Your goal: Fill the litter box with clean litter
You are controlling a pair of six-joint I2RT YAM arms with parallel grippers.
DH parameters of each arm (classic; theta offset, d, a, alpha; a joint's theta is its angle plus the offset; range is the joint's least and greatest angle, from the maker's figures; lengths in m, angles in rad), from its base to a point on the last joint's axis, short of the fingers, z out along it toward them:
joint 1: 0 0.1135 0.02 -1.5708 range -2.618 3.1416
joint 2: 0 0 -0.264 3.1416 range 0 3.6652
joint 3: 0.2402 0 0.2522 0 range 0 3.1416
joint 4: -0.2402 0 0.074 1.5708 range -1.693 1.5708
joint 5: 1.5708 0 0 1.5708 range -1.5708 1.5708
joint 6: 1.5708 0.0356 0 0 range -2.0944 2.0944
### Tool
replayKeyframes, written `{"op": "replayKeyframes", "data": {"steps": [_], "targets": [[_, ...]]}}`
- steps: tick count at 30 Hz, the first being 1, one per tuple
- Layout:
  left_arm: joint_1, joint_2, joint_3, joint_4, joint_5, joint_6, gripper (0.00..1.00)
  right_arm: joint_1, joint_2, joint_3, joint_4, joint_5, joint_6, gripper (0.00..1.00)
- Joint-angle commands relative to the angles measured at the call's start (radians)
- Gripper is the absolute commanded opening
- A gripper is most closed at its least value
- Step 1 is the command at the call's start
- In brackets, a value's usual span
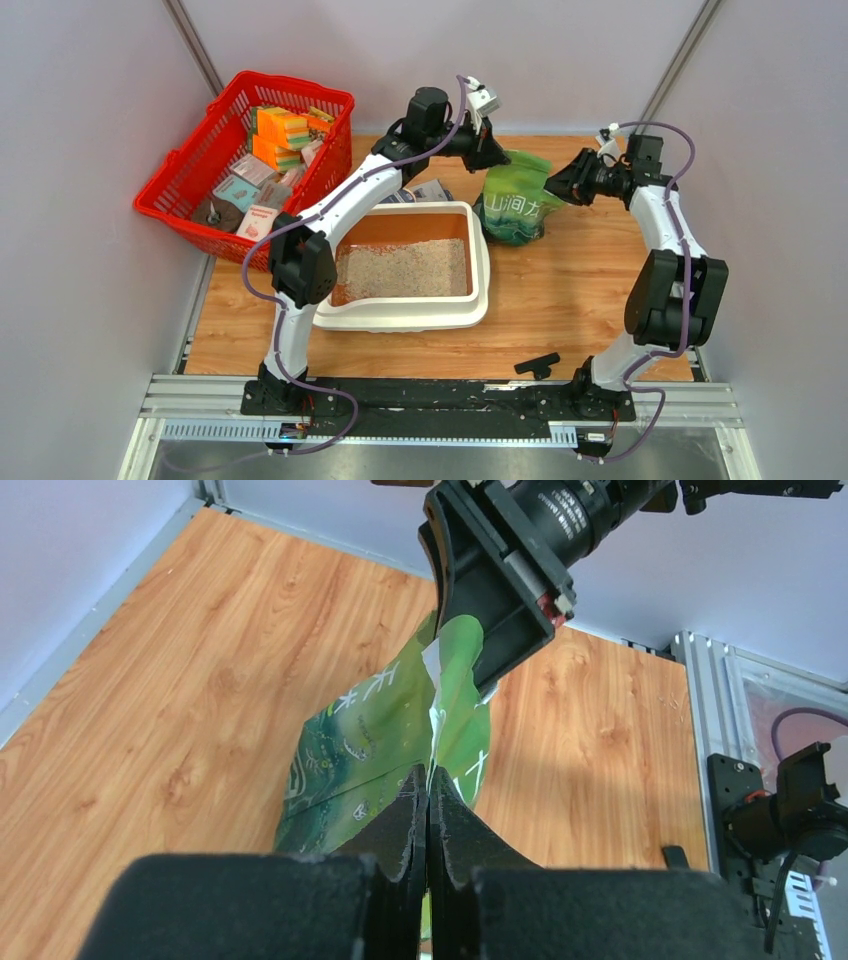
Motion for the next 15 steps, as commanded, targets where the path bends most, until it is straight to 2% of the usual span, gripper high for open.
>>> {"op": "replayKeyframes", "data": {"steps": [1,9,15], "targets": [[0.004,-0.086,0.013,0.023,-0.021,0.029,0.0,-0.058,-0.018,0.005,0.089,-0.189,0.247,0.0],[0.006,-0.088,0.014,0.013,-0.03,0.045,0.0,-0.175,-0.081,-0.024,0.097,-0.253,0.3,0.0],[0.01,-0.094,0.016,0.01,-0.031,0.04,0.0,-0.239,-0.113,-0.09,0.213,-0.301,0.372,0.0]]}}
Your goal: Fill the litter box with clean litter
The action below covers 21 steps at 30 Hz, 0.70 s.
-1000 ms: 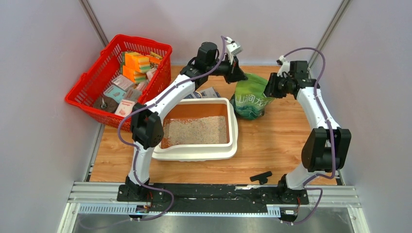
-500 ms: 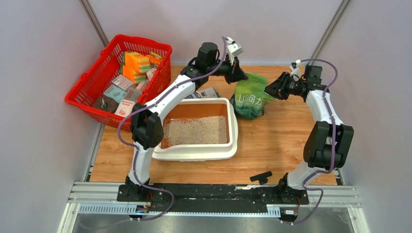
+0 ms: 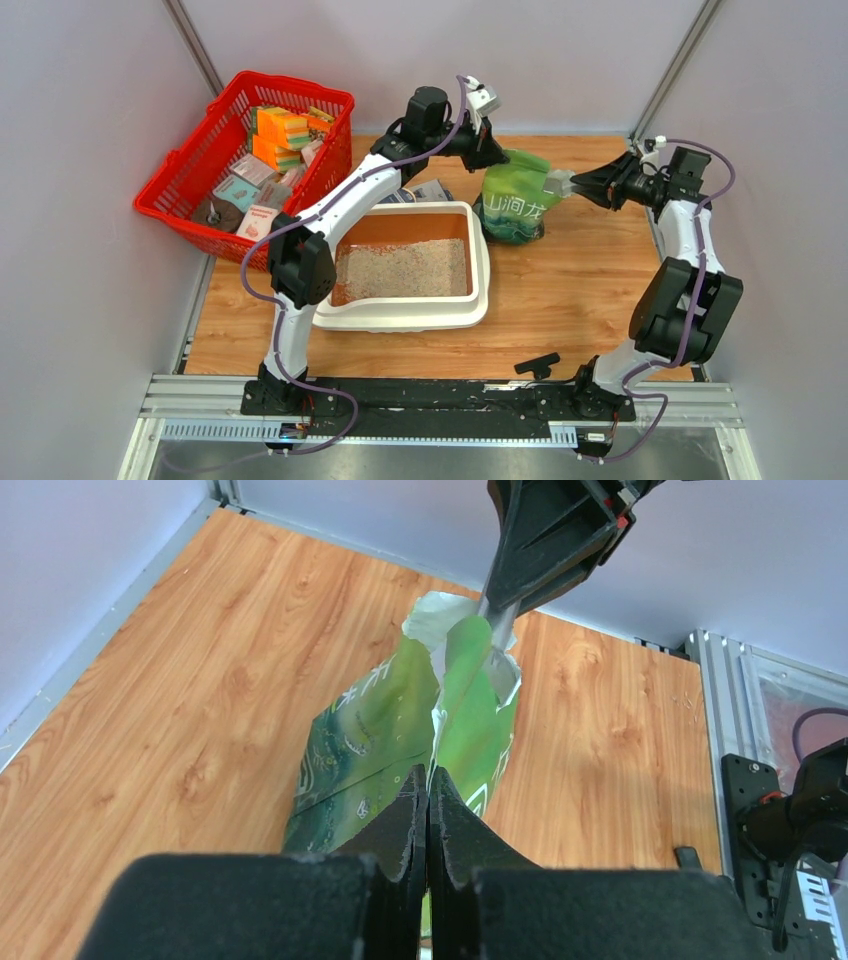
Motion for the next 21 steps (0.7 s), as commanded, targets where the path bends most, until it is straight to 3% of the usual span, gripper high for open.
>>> {"op": "replayKeyframes", "data": {"steps": [1,21], "targets": [[0.013,-0.087,0.018,0.017,-0.007,0.012,0.0,-0.043,-0.06,-0.027,0.109,-0.104,0.081,0.0],[0.028,-0.07,0.059,-0.004,-0.045,0.055,0.0,-0.155,-0.026,0.06,-0.043,-0.298,-0.061,0.0]]}}
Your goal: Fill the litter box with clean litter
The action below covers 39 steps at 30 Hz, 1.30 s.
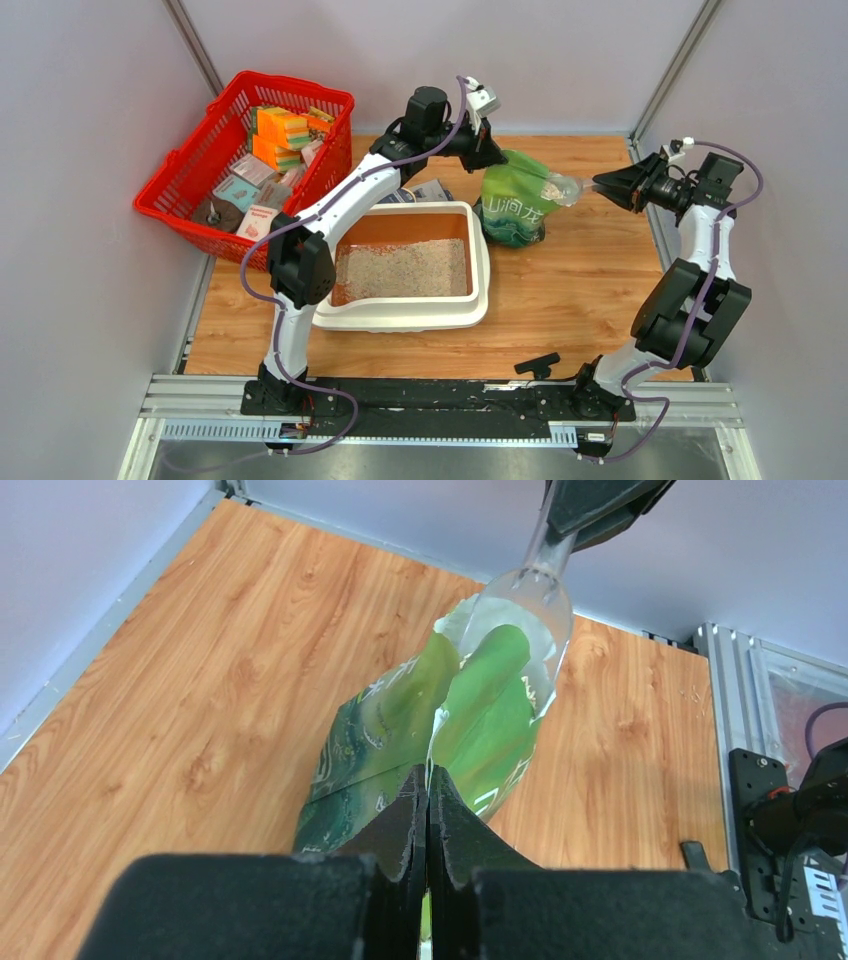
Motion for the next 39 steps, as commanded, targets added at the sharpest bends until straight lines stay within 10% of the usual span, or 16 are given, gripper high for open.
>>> {"op": "replayKeyframes", "data": {"steps": [1,39], "targets": [[0.024,-0.068,0.059,0.018,-0.041,0.04,0.0,-0.018,-0.013,0.061,-0.051,-0.133,-0.024,0.0],[0.024,-0.042,0.089,-0.027,-0.075,0.092,0.0,-0.102,0.099,0.152,-0.348,-0.324,-0.279,0.0]]}}
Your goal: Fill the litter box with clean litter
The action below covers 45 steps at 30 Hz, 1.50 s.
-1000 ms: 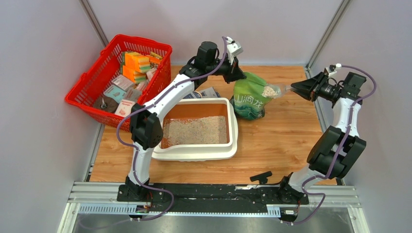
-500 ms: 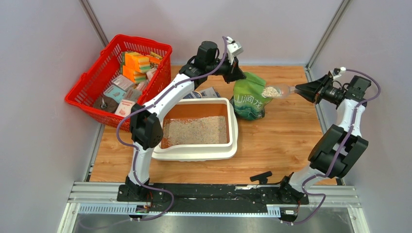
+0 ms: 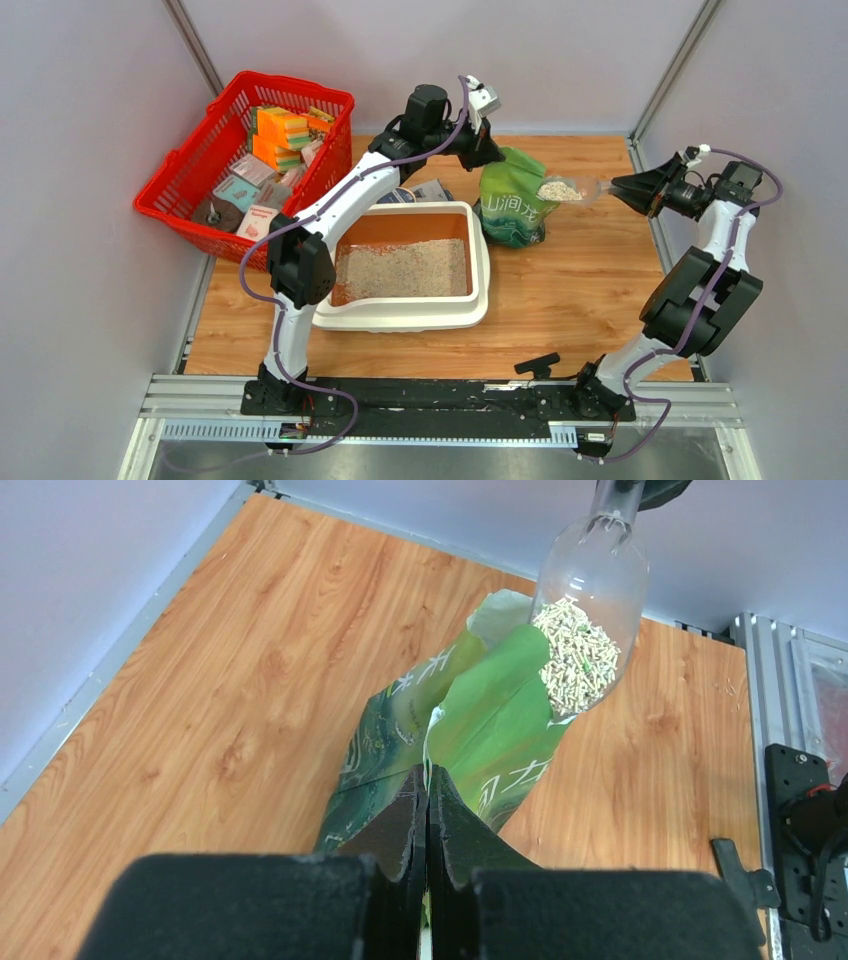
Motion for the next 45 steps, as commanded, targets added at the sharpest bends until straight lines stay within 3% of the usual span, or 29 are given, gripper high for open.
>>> {"op": "replayKeyframes", "data": {"steps": [1,10,13,14,18,27,33,39,45], "targets": [[0.024,-0.04,0.061,0.029,-0.028,0.035,0.0,0.0,0.008,0.047,-0.11,-0.138,-0.106,0.0],[0.024,-0.036,0.078,0.022,-0.041,0.041,0.09,0.001,-0.025,0.089,-0.296,-0.176,-0.229,0.0],[0.024,-0.037,0.085,0.01,-0.041,0.044,0.22,0.015,-0.05,0.071,-0.334,-0.176,-0.258,0.0],[0.024,-0.043,0.087,0.003,-0.041,0.048,0.31,0.024,-0.059,0.064,-0.337,-0.176,-0.257,0.0],[0.027,-0.068,0.076,-0.038,-0.051,0.068,0.46,0.123,-0.091,0.024,-0.343,-0.175,-0.274,0.0],[0.101,-0.245,-0.102,-0.064,-0.097,0.064,0.49,0.41,-0.09,0.008,-0.246,-0.112,-0.222,0.0],[0.179,-0.42,-0.292,-0.087,-0.136,0.107,0.49,0.547,-0.039,0.134,-0.153,0.109,-0.176,0.0],[0.234,-0.548,-0.439,-0.11,-0.16,0.16,0.49,0.683,-0.03,0.223,-0.219,0.27,-0.292,0.0],[0.25,-0.612,-0.487,-0.13,-0.191,0.196,0.49,0.779,-0.021,0.312,-0.278,0.399,-0.378,0.0]]}}
